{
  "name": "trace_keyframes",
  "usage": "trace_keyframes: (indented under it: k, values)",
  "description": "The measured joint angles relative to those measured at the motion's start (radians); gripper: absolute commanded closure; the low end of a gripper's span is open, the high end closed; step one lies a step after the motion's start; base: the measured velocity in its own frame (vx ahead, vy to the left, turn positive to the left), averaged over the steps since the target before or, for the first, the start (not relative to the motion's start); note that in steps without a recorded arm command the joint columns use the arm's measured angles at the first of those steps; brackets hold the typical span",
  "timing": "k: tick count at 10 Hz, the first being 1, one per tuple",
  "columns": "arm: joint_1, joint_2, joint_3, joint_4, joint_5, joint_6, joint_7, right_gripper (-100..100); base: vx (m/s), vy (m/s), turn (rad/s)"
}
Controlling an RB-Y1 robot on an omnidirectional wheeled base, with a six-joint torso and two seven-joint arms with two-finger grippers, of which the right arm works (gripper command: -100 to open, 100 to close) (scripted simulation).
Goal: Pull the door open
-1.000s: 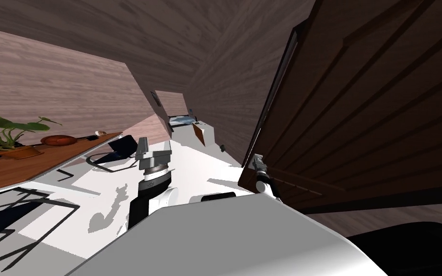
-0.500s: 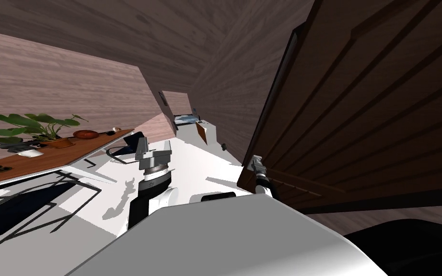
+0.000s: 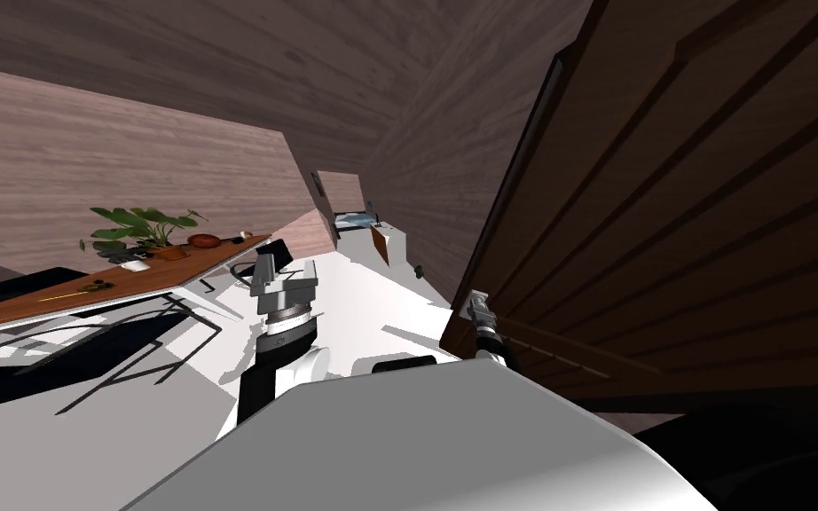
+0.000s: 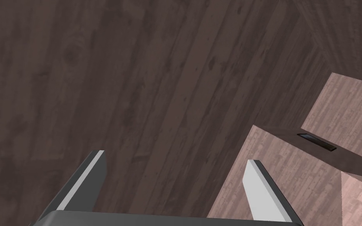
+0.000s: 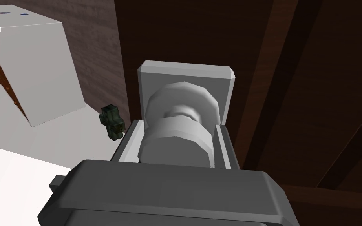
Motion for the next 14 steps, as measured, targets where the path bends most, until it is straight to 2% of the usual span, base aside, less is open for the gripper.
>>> trace_keyframes:
  k: [2, 8, 12, 14]
  values:
    - [0.032, -0.006, 0.001, -0.013, 0.001, -0.027, -0.010, 100, -0.073, 0.003, 0.219]
    - [0.133, -0.014, 0.013, -0.060, -0.001, -0.082, -0.034, 100, -0.125, 0.019, 0.203]
    - [0.175, -0.017, 0.026, -0.083, 0.000, -0.108, -0.047, 100, -0.221, -0.003, 0.111]
    - [0.187, -0.015, 0.033, -0.088, -0.001, -0.104, -0.048, 100, -0.080, -0.013, 0.091]
